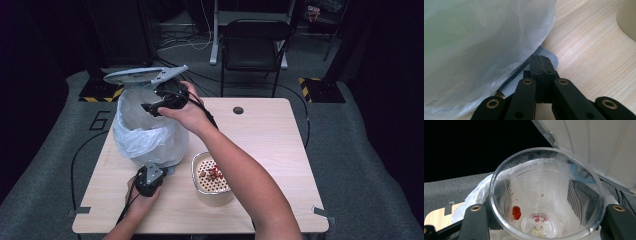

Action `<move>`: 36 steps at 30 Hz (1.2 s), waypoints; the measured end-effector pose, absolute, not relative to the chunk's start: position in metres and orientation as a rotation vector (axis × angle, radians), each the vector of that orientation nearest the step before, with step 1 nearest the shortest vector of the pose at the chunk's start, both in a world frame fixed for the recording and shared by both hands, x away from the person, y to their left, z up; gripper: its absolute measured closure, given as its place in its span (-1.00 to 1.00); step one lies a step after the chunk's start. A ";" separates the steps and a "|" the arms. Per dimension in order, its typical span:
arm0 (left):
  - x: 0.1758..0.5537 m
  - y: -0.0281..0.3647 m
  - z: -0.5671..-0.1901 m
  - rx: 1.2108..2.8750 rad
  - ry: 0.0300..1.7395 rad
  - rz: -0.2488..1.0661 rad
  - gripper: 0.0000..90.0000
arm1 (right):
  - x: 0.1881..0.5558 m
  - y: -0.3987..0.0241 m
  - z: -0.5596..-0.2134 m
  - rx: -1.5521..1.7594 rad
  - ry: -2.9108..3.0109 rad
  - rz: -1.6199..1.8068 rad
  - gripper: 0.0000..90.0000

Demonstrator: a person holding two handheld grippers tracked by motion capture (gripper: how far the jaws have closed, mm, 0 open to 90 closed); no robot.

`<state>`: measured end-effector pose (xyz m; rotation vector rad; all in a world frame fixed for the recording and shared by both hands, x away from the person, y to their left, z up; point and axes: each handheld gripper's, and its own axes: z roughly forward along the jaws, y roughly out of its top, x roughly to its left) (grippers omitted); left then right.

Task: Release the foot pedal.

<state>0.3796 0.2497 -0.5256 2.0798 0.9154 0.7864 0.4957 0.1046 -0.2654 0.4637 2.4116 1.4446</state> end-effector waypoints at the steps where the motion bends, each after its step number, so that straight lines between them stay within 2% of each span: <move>1: 0.380 0.250 -0.526 2.079 0.917 0.785 1.00 | 0.496 0.107 -0.266 0.467 2.413 1.442 -0.21; 6: 0.380 0.250 -0.525 2.080 0.916 0.784 1.00 | 0.497 0.119 -0.270 0.463 2.420 1.432 -0.25; 7: 0.380 0.250 -0.526 2.078 0.917 0.779 1.00 | 0.497 0.121 -0.271 0.463 2.401 1.442 -0.32; 9: 0.380 0.250 -0.526 2.079 0.915 0.782 1.00 | 0.495 0.124 -0.273 0.503 2.358 1.471 -0.71; 13: 0.380 0.250 -0.525 2.080 0.916 0.784 1.00 | 0.491 0.121 -0.279 0.499 2.364 1.493 -0.84; 19: 0.380 0.248 -0.528 2.047 0.917 0.820 1.00 | 0.481 0.095 -0.282 0.517 2.348 1.531 -0.84; 24: 0.379 0.249 -0.526 2.079 0.916 0.790 1.00 | 0.475 0.062 -0.283 0.536 2.334 1.514 -0.77; 31: 0.380 0.250 -0.526 2.065 0.921 0.789 1.00 | 0.469 0.010 -0.283 0.604 2.295 1.511 -0.69; 36: 0.378 0.249 -0.527 2.033 0.943 0.741 1.00 | 0.462 -0.023 -0.293 0.623 2.268 1.470 -0.67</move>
